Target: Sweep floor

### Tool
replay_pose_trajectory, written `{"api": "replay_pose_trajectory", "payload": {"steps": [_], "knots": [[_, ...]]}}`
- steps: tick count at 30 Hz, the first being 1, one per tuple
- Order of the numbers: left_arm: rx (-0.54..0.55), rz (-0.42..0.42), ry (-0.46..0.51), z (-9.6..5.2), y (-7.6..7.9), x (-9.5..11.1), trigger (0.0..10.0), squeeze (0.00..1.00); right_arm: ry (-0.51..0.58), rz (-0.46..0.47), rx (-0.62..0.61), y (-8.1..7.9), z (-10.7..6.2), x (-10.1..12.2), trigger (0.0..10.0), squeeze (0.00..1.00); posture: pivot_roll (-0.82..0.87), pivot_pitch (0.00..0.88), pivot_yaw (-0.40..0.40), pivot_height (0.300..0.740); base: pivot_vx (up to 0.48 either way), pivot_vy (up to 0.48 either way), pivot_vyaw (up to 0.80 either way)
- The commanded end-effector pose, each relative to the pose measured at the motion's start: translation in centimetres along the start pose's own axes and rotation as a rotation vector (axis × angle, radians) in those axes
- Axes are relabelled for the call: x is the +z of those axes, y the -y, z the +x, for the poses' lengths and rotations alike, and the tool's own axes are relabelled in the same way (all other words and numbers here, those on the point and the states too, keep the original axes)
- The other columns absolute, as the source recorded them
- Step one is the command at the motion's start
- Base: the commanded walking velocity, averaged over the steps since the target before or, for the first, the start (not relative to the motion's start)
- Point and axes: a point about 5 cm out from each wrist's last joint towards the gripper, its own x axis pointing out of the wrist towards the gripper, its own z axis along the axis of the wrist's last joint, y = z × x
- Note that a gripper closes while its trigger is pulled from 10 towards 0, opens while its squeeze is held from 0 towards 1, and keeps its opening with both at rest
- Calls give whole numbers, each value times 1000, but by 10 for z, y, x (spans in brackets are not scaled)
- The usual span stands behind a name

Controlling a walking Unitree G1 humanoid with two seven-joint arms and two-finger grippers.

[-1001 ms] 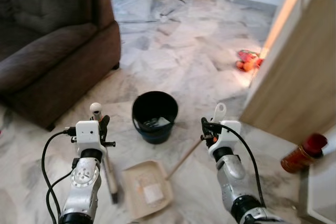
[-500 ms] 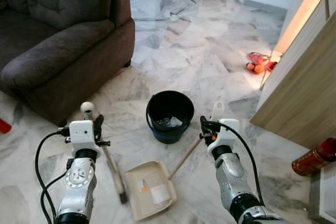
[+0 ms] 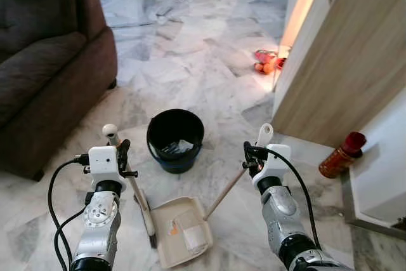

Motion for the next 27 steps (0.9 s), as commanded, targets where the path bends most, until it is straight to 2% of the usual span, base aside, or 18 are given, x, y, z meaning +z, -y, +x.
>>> {"api": "replay_pose_trajectory", "payload": {"steps": [1,4,14,18,27], "knots": [[-3,-2,30,3,1,7,10000,0,11,11,-2,-1,3,4,10000,0,137,109,-42,740,0,0,-788],[-2,-4,29,3,1,7,10000,0,21,11,-6,-1,3,5,10000,0,137,108,-42,740,0,85,-788],[-3,-3,30,3,1,7,10000,0,18,13,-5,-2,3,5,10000,0,139,106,-43,740,0,295,0],[-3,-2,30,3,1,7,10000,0,17,16,-7,-1,4,5,10000,0,139,106,-43,740,0,302,-800],[-5,-2,34,2,1,7,10000,0,10,11,-6,-1,3,4,10000,0,137,95,-43,740,0,0,-787]]}}
